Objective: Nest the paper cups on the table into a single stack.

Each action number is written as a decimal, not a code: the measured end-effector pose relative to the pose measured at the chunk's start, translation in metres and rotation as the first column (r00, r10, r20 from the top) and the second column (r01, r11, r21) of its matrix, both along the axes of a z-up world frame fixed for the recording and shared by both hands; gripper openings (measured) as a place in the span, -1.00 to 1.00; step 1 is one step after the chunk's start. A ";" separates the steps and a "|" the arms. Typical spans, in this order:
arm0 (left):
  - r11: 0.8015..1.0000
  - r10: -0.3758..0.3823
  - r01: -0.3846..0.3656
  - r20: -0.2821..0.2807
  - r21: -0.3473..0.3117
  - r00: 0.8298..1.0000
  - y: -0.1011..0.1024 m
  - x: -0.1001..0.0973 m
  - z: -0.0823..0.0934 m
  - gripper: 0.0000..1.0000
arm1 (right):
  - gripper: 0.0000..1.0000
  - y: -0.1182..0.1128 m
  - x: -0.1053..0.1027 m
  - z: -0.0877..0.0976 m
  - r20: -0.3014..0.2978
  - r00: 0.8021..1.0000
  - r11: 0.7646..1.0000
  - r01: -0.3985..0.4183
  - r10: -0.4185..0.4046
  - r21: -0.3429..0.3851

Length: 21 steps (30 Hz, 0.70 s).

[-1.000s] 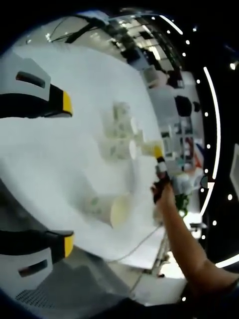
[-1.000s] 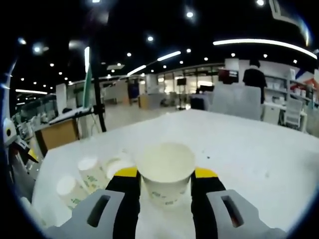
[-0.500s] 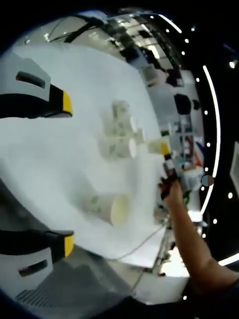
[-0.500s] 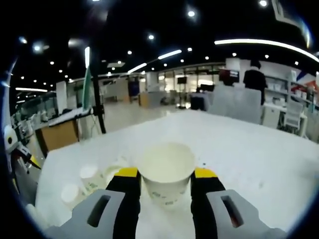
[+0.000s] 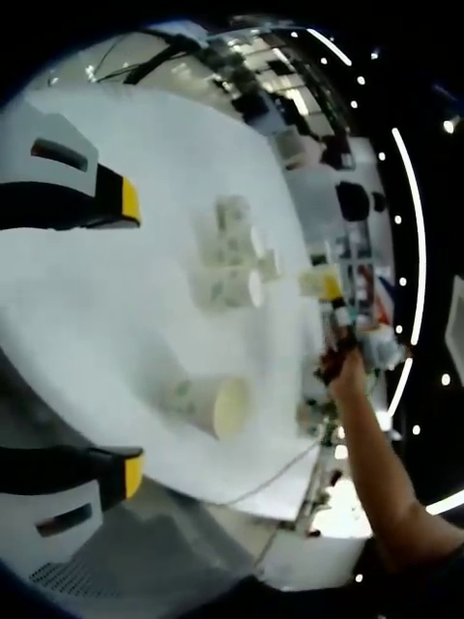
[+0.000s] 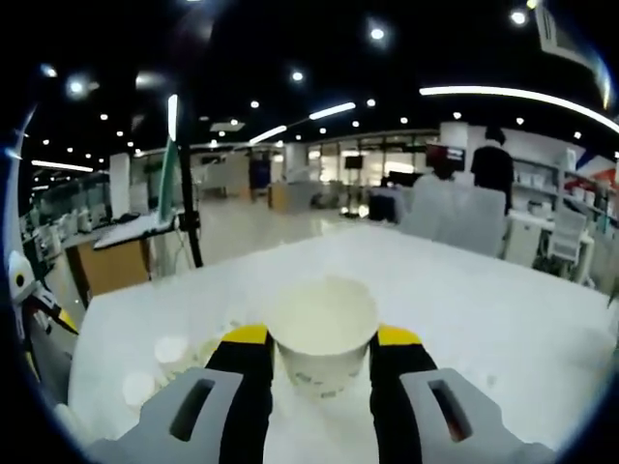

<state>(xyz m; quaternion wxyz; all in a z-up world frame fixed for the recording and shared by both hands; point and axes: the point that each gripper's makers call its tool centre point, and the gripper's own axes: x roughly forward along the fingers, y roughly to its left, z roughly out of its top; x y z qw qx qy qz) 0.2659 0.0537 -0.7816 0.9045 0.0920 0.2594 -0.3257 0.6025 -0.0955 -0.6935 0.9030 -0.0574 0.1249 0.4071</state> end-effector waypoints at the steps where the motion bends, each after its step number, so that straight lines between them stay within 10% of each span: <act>1: 1.000 -0.002 0.002 0.003 0.001 1.000 0.000 0.000 0.000 0.83 | -0.29 0.000 0.000 0.000 0.001 1.000 1.000 -0.002 0.002 -0.003; 21: 1.000 -0.001 0.001 0.012 -0.003 1.000 0.000 0.000 0.002 0.84 | -0.29 0.000 -0.008 0.008 0.005 1.000 1.000 -0.001 0.001 -0.005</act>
